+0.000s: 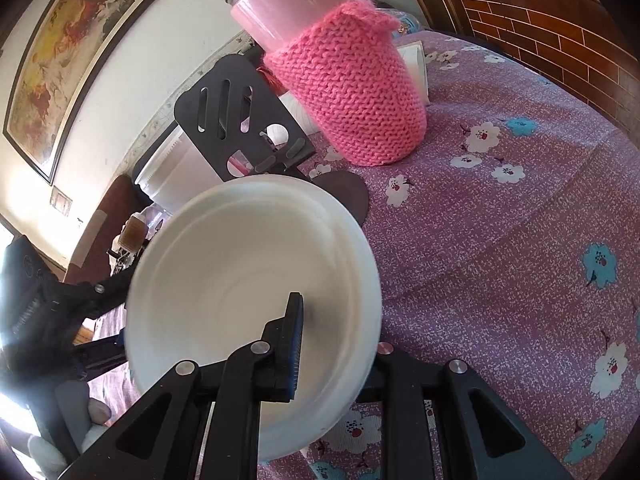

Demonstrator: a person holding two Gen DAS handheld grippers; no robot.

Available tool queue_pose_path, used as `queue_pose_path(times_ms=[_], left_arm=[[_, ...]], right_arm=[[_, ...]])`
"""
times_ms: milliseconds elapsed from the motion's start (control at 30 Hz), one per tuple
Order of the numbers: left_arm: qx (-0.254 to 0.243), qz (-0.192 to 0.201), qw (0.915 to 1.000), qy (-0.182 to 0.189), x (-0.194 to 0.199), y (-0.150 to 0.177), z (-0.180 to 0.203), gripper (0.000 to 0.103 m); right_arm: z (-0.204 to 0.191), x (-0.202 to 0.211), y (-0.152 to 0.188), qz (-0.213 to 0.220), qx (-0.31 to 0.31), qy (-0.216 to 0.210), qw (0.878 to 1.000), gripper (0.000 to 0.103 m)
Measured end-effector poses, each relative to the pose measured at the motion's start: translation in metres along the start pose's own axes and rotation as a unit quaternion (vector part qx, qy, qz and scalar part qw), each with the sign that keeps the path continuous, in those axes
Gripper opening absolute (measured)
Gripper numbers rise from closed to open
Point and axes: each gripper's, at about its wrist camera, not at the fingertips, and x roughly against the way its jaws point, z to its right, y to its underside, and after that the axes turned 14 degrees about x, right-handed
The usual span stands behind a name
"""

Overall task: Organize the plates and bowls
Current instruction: 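Grasp the white plate with the left tool while the right tool holds it, then carry the white plate with both tools over the bowl stack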

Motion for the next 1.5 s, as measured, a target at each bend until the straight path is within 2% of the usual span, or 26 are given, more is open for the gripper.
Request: queue_pose_path(times_ms=[100, 267, 333, 400, 467, 533, 667, 700, 733, 767, 800, 833, 900, 1033, 1233, 1333, 1500], left_arm=[[0.019, -0.018, 0.9992, 0.031, 0.002, -0.003, -0.002, 0.081], [0.028, 0.009, 0.9985, 0.045, 0.018, -0.007, -0.001, 0.085], [0.015, 0.032, 0.9989, 0.029, 0.024, -0.007, 0.003, 0.086], [-0.023, 0.048, 0.9986, -0.004, 0.026, -0.002, 0.015, 0.087], [-0.059, 0.048, 0.9967, -0.027, 0.022, 0.007, 0.026, 0.087], [-0.074, 0.046, 0.9956, -0.035, 0.019, 0.012, 0.030, 0.087], [-0.102, 0.037, 0.9913, -0.074, -0.001, 0.024, 0.041, 0.086], [-0.105, 0.030, 0.9911, -0.076, -0.005, 0.026, 0.041, 0.079], [-0.106, 0.020, 0.9911, -0.078, -0.010, 0.028, 0.040, 0.062], [-0.106, 0.010, 0.9909, -0.082, -0.014, 0.029, 0.039, 0.052], [-0.106, -0.002, 0.9909, -0.084, -0.019, 0.030, 0.037, 0.034], [-0.108, -0.010, 0.9904, -0.087, -0.023, 0.031, 0.036, 0.021], [-0.118, -0.015, 0.9875, -0.103, -0.028, 0.037, 0.035, 0.010], [-0.128, 0.001, 0.9848, -0.118, -0.022, 0.044, 0.033, 0.010], [-0.124, 0.039, 0.9839, -0.123, 0.014, 0.054, 0.030, 0.010], [-0.111, 0.062, 0.9848, -0.118, 0.040, 0.060, 0.027, 0.010], [-0.098, 0.116, 0.9816, -0.116, 0.090, 0.071, 0.021, 0.010]], right_arm=[[-0.002, 0.000, -0.001, 0.000, 0.006, 0.006, 1.000, 0.020], [-0.004, -0.002, -0.002, -0.002, 0.008, 0.006, 1.000, 0.020], [-0.007, -0.003, -0.002, -0.002, 0.016, 0.014, 1.000, 0.020], [-0.010, -0.003, -0.003, -0.002, 0.021, 0.018, 1.000, 0.020], [-0.011, -0.004, -0.003, -0.002, 0.021, 0.018, 1.000, 0.020], [-0.010, -0.003, -0.003, -0.002, 0.015, 0.015, 1.000, 0.020], [-0.006, 0.001, -0.003, 0.007, 0.003, 0.023, 1.000, 0.020], [-0.004, 0.004, -0.003, 0.010, 0.003, 0.027, 1.000, 0.020], [-0.005, 0.006, -0.004, 0.013, 0.005, 0.032, 0.999, 0.020], [-0.006, 0.007, -0.004, 0.014, 0.009, 0.038, 0.999, 0.020], [-0.007, 0.008, -0.004, 0.014, 0.012, 0.043, 0.999, 0.020], [-0.009, 0.008, -0.004, 0.013, 0.016, 0.051, 0.998, 0.020], [-0.013, 0.007, -0.002, 0.009, 0.023, 0.062, 0.998, 0.020], [-0.023, 0.010, -0.002, 0.014, 0.040, 0.080, 0.996, 0.017], [-0.041, 0.020, -0.001, 0.029, 0.061, 0.068, 0.995, 0.017], [-0.054, 0.024, 0.000, 0.033, 0.072, 0.052, 0.996, 0.017], [-0.092, 0.040, 0.005, 0.046, 0.096, 0.007, 0.994, 0.018]])
